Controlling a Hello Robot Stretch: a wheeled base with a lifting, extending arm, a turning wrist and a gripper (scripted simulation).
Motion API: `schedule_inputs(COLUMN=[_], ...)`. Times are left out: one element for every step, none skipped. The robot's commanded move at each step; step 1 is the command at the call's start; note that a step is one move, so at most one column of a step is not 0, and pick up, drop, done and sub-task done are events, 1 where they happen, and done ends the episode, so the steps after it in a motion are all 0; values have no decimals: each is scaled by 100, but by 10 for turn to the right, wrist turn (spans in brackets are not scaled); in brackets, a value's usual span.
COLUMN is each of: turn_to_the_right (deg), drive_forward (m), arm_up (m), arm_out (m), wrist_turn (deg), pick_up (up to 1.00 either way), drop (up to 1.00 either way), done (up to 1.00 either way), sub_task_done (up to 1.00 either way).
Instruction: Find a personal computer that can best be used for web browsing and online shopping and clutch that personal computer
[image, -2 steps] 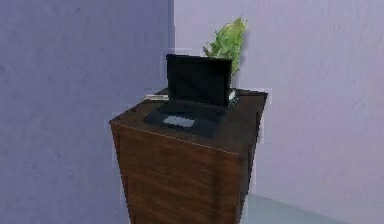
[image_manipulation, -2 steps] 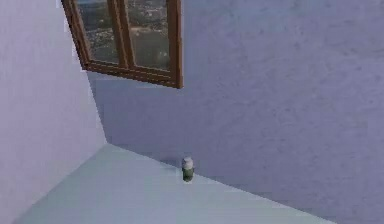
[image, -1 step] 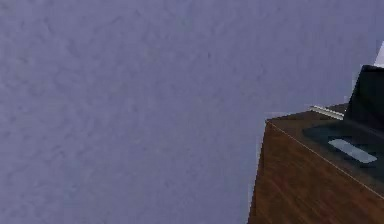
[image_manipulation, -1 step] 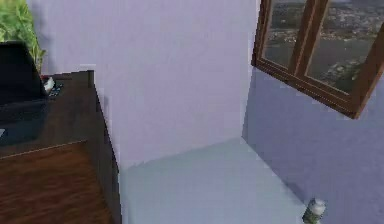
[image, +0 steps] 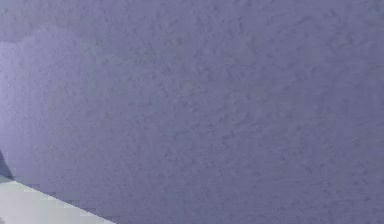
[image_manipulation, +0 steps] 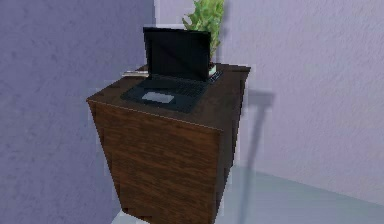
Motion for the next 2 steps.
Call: schedule_inputs(turn_to_the_right=[0, 0], drive_forward=[0, 0], arm_up=[50, 38], arm_out=[0, 0], wrist_turn=[0, 0], pick_up=[0, 0], drop=[0, 0], done=[0, 0], sub_task_done=[0, 0])
